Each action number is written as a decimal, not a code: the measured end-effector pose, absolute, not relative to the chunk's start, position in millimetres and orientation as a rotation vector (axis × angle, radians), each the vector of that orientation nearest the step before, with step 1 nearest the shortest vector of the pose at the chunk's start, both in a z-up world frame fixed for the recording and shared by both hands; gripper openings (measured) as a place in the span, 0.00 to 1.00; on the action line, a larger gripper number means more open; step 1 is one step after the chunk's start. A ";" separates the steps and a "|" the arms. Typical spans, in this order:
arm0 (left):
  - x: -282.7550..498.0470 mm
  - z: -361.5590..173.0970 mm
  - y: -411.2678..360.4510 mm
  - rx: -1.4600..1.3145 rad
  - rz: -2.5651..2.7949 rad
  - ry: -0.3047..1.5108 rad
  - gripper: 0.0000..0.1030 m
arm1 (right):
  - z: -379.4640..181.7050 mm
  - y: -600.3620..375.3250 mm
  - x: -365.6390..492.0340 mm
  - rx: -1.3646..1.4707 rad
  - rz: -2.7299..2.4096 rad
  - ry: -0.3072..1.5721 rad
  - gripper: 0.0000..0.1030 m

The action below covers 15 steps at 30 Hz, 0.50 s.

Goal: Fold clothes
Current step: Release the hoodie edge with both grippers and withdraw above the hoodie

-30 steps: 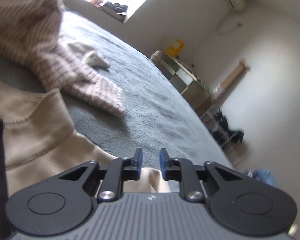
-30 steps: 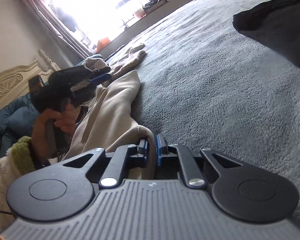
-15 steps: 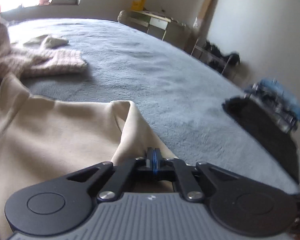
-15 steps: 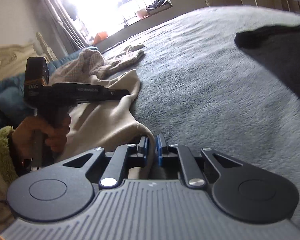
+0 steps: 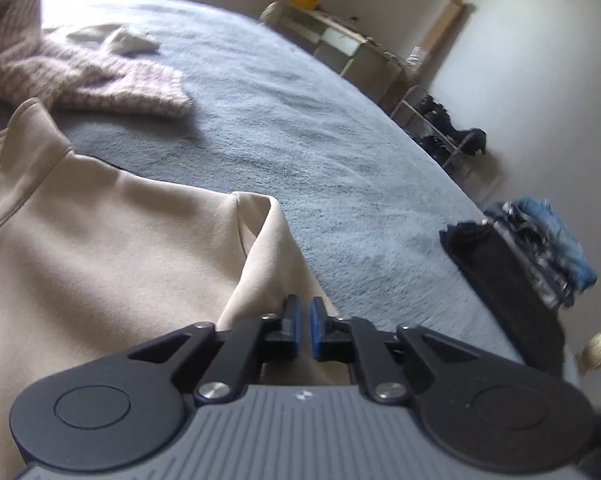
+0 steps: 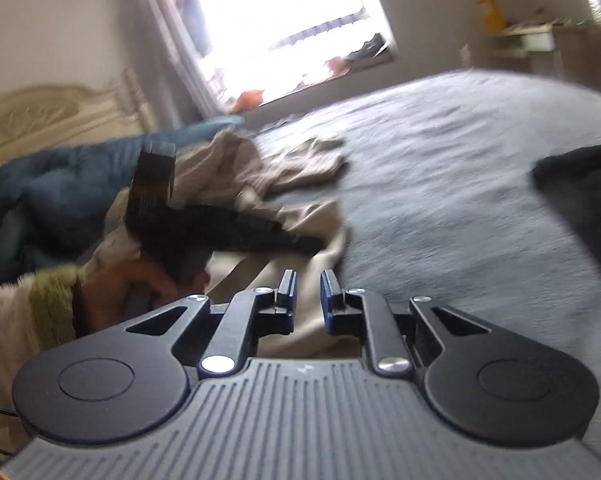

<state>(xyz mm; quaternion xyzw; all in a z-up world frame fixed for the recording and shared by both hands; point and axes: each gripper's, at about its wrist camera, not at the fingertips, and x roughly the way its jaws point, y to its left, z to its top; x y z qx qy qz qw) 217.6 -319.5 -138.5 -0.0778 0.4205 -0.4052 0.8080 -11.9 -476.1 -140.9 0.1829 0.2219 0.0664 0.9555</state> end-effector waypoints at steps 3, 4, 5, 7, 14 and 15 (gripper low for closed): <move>209.1 -106.3 -296.5 -0.213 -0.829 0.858 0.41 | -171.9 -478.5 7.0 0.380 0.115 0.597 0.07; 202.3 -91.4 -284.3 -0.205 -0.824 0.832 0.43 | -179.9 -483.1 8.0 0.421 0.127 0.605 0.06; 193.1 -75.6 -269.1 -0.192 -0.817 0.815 0.46 | -180.5 -487.5 7.3 0.455 0.137 0.600 0.06; 174.3 -44.0 -238.5 -0.164 -0.802 0.782 0.54 | -168.3 -488.8 7.2 0.473 0.130 0.600 0.07; 73.7 10.5 -118.8 -0.053 -0.710 0.704 0.75 | -118.9 -455.8 27.7 0.356 0.165 0.579 0.12; 59.9 7.4 -104.2 -0.059 -0.702 0.706 0.75 | -122.8 -449.7 39.8 0.326 0.161 0.607 0.12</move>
